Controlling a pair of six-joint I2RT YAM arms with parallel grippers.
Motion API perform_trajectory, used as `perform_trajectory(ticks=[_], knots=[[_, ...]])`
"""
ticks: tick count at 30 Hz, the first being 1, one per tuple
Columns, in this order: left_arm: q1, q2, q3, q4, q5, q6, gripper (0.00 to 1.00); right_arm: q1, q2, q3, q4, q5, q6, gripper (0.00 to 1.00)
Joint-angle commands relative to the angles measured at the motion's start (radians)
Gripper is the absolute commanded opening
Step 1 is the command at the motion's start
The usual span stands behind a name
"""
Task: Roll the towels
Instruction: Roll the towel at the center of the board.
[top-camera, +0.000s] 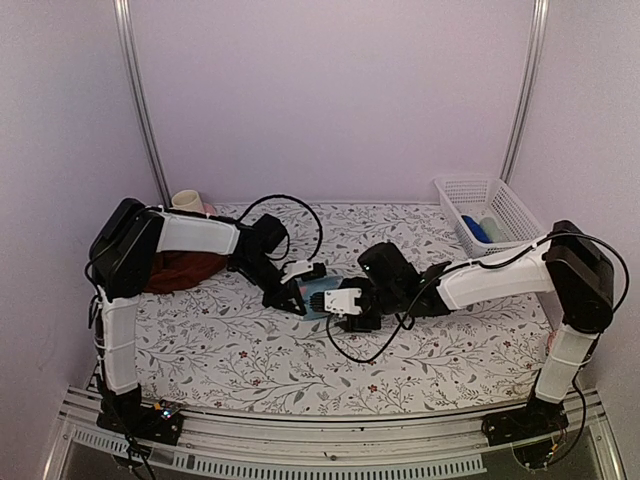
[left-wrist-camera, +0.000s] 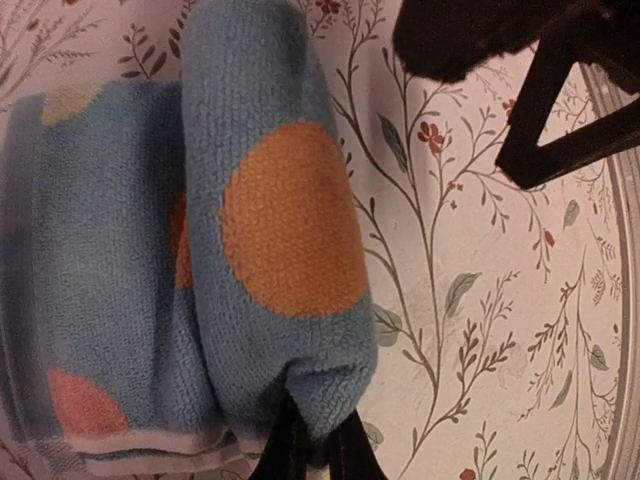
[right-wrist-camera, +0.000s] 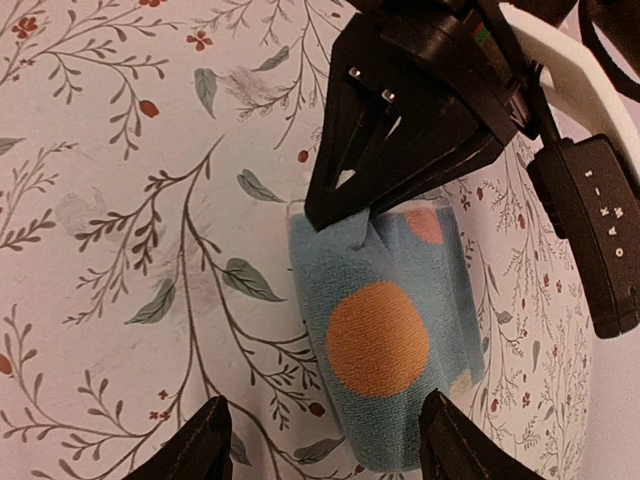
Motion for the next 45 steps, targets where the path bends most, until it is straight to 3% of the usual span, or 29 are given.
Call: perform_trajectory(ticks=[1, 12, 15, 18, 20, 26, 32, 45], knots=[[0.031, 0.091, 0.028, -0.195, 0.044, 0.007, 0.0, 0.011, 0.098, 0.076, 0.1, 0.131, -0.115, 0.65], [0.078, 0.164, 0.102, -0.269, 0.099, 0.029, 0.0, 0.019, 0.247, 0.18, 0.089, 0.193, -0.163, 0.59], [0.079, 0.165, 0.101, -0.273, 0.102, 0.034, 0.0, 0.02, 0.275, 0.215, 0.057, 0.193, -0.171, 0.45], [0.087, 0.158, 0.1, -0.272, 0.111, 0.035, 0.0, 0.022, 0.287, 0.238, 0.009, 0.175, -0.164, 0.23], [0.094, 0.148, 0.101, -0.267, 0.113, 0.036, 0.02, 0.021, 0.291, 0.251, -0.029, 0.16, -0.154, 0.17], [0.122, 0.065, 0.077, -0.206, 0.105, 0.016, 0.31, 0.022, 0.293, 0.282, -0.141, 0.111, -0.109, 0.16], [0.14, -0.099, -0.028, -0.046, 0.052, -0.024, 0.59, 0.021, 0.299, 0.341, -0.288, 0.028, -0.07, 0.16], [0.142, -0.453, -0.483, 0.47, 0.066, 0.029, 0.63, 0.006, 0.439, 0.63, -0.669, -0.162, 0.018, 0.17]])
